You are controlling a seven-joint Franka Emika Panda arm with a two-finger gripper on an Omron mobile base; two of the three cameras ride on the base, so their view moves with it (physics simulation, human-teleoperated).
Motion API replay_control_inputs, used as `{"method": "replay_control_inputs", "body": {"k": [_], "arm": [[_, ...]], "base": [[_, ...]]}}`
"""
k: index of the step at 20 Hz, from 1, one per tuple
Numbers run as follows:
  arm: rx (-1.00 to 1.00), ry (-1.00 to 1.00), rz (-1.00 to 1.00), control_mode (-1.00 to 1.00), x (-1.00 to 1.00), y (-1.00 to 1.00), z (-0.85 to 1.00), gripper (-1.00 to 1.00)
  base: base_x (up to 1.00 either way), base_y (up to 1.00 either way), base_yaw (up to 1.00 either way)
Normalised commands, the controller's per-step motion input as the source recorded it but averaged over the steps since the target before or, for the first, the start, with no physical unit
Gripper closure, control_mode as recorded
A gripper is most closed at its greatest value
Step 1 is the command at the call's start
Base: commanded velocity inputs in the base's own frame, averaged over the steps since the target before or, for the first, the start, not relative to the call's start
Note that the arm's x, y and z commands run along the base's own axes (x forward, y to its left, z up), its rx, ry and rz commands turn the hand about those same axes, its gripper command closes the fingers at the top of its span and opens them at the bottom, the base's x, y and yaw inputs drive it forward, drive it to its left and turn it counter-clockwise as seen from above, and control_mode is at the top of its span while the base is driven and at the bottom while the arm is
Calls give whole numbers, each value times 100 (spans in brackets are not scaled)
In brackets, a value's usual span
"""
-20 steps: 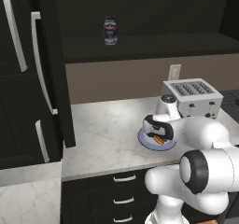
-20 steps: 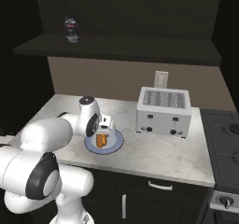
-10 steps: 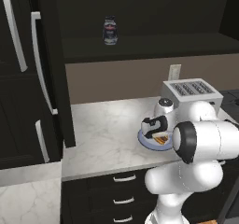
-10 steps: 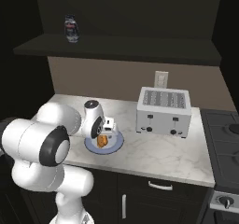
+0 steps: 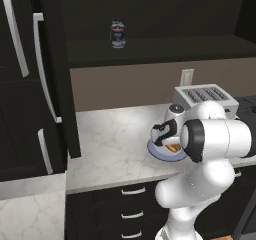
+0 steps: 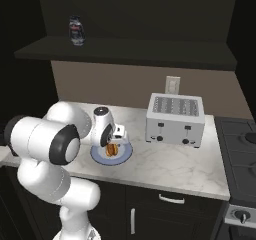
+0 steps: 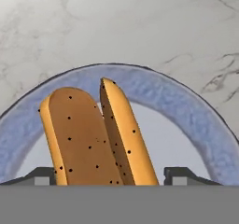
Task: Move the hot dog bun to the plate on the dining table and place the condiment next to that plate. Then navigate to the fridge and take the sausage and place it on the plate as well.
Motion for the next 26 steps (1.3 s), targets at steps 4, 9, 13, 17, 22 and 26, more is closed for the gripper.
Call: {"method": "replay_control_inputs", "body": {"k": [4, 9, 13, 17, 22, 26], "arm": [[0, -10, 0, -100, -35, 0, 65, 100], [0, -15, -1, -100, -53, 0, 100, 100], [1, -4, -5, -100, -40, -2, 100, 100], [5, 0, -6, -100, -30, -6, 100, 100], [7, 1, -5, -100, -30, -14, 98, 100], [3, 3, -2, -100, -13, -24, 62, 100]], "base": [[0, 0, 0], [0, 0, 0], [0, 0, 0], [0, 0, 0], [0, 0, 0], [0, 0, 0]]}}
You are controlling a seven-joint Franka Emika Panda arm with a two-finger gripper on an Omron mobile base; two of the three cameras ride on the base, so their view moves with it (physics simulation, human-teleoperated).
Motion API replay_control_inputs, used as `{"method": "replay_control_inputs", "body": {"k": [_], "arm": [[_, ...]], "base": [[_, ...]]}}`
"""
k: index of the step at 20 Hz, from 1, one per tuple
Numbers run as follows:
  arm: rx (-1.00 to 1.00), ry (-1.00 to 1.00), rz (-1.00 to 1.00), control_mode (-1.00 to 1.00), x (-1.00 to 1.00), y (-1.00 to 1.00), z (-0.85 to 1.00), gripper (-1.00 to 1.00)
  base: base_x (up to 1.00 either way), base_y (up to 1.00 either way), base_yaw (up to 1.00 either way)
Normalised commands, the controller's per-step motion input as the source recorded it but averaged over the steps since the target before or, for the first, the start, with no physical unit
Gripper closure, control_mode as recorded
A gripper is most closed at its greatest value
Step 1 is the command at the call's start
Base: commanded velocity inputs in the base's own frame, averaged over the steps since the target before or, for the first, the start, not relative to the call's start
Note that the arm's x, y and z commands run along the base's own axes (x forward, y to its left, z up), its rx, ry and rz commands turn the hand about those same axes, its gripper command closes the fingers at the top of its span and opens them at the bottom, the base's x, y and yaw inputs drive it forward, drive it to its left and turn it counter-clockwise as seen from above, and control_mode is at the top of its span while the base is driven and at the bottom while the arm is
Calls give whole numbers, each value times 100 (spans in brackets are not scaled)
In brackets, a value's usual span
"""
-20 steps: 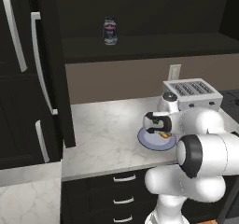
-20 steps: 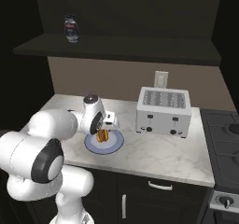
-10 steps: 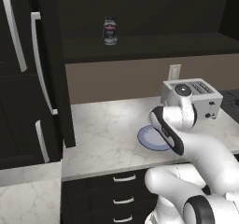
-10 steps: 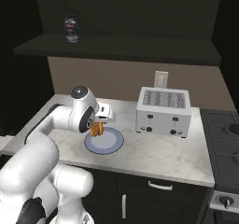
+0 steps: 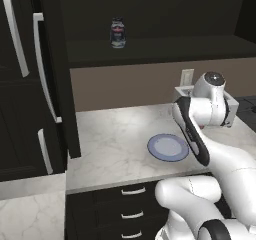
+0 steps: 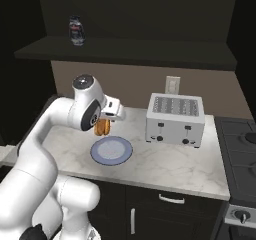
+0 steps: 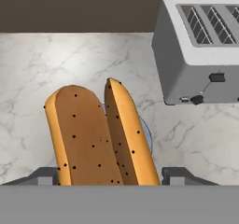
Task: Move the hot dog bun to the plate on the dining table and place the condiment next to that plate. Then navigate to the fridge and take the sausage and place it on the plate as well.
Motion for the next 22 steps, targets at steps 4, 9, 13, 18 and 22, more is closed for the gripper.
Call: {"method": "replay_control_inputs", "body": {"k": [4, 9, 13, 18, 22], "arm": [[0, 1, -1, 100, -5, -9, 16, 100], [0, 0, 0, 100, 0, 0, 0, 100], [0, 0, 0, 100, 0, 0, 0, 100], [0, 0, 0, 100, 0, 0, 0, 100], [0, 0, 0, 100, 0, 0, 0, 100]], "base": [[-18, -12, -1], [-97, -54, -6], [-93, -71, 14], [-92, -15, 65], [-100, 0, 64]]}}
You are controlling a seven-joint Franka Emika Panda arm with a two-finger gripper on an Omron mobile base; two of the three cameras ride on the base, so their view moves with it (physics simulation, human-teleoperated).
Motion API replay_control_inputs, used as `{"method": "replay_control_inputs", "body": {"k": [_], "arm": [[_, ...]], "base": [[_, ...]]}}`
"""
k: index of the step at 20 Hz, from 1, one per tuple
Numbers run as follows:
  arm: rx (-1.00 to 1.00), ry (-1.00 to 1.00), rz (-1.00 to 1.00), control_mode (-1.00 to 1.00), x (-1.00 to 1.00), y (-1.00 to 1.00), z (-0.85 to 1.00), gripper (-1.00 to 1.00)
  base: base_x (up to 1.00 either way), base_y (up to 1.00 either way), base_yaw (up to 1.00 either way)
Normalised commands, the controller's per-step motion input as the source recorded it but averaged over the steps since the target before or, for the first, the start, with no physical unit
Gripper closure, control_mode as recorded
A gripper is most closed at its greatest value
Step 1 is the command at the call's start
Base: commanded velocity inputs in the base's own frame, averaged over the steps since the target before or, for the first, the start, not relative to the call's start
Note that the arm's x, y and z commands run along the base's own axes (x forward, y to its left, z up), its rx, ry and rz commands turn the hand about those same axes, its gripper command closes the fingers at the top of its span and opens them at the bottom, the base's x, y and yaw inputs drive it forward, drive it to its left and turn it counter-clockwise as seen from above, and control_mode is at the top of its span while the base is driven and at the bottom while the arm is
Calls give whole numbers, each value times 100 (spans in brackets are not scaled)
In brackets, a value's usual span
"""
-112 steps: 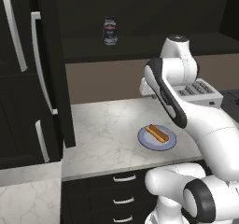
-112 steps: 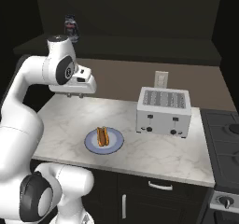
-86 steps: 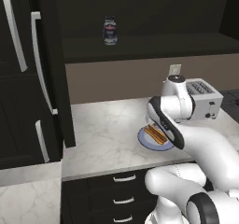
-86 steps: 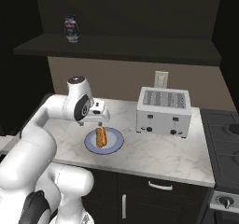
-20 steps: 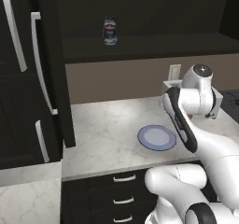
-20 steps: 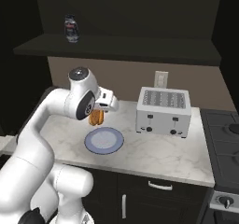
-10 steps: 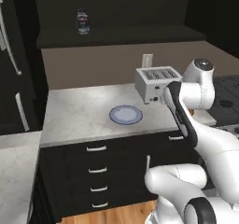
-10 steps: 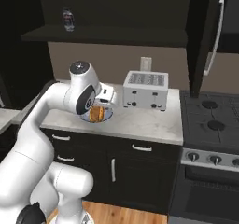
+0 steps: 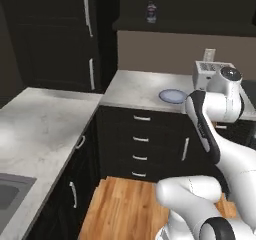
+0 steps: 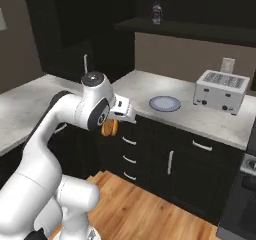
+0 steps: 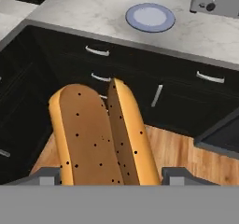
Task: Move the hot dog bun to the plate on the dining table and place the condiment next to that plate. Then navigate to the fridge and take the sausage and place it on the plate as well.
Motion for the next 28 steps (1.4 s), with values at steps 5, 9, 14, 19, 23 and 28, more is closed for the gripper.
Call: {"method": "replay_control_inputs", "body": {"k": [5, 9, 14, 19, 23, 28], "arm": [[0, 0, 0, 100, 0, 0, 0, 100], [0, 0, 0, 100, 0, 0, 0, 100], [0, 0, 0, 100, 0, 0, 0, 100], [0, 0, 0, 100, 0, 0, 0, 100], [0, 0, 0, 100, 0, 0, 0, 100], [0, 0, 0, 100, 0, 0, 0, 100]], "base": [[-100, -1, 55], [-100, 2, 44], [-100, 38, 36], [-100, 97, 26], [-100, 100, 27], [-100, 100, 31]]}}
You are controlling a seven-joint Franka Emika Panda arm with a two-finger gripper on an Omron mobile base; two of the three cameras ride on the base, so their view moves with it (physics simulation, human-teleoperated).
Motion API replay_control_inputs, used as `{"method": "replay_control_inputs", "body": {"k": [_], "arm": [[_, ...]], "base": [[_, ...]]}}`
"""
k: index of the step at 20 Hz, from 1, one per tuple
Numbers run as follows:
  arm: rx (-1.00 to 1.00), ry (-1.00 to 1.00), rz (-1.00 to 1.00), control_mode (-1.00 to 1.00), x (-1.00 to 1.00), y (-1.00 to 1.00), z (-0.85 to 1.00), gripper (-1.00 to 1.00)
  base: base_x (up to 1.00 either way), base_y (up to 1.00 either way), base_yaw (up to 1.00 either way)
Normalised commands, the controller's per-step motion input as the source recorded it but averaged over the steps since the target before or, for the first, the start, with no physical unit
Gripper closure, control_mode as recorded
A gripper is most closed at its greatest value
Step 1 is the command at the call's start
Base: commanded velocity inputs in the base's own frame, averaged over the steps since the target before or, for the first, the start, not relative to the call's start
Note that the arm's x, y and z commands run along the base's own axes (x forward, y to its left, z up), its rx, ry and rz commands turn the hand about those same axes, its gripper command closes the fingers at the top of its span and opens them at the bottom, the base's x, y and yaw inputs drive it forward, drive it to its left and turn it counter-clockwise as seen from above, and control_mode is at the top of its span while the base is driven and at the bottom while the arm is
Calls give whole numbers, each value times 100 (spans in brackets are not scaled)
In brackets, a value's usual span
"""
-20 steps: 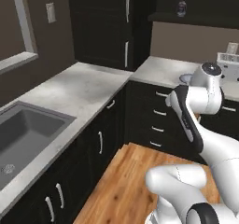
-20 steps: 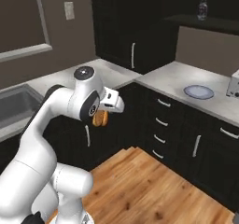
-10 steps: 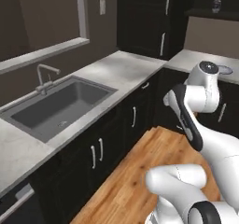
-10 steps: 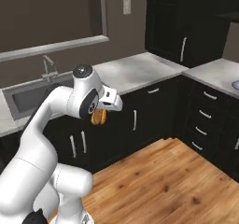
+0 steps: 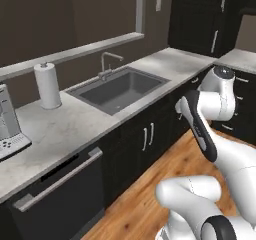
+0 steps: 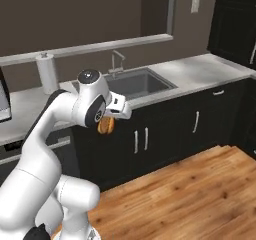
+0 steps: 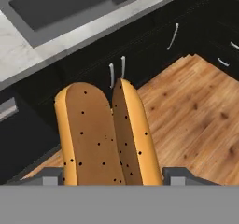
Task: Move the hot dog bun to the plate on the dining table and place the condiment next to that plate. Then navigate to the fridge and take the sausage and place it on the plate as well.
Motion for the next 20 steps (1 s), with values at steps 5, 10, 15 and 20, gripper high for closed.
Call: {"method": "replay_control_inputs", "body": {"k": [5, 10, 15, 20], "arm": [[0, 0, 0, 100, 0, 0, 0, 100], [0, 0, 0, 100, 0, 0, 0, 100], [0, 0, 0, 100, 0, 0, 0, 100], [0, 0, 0, 100, 0, 0, 0, 100]], "base": [[-100, 100, 34], [-100, 100, 30], [-85, 100, 25], [-47, 100, 19]]}}
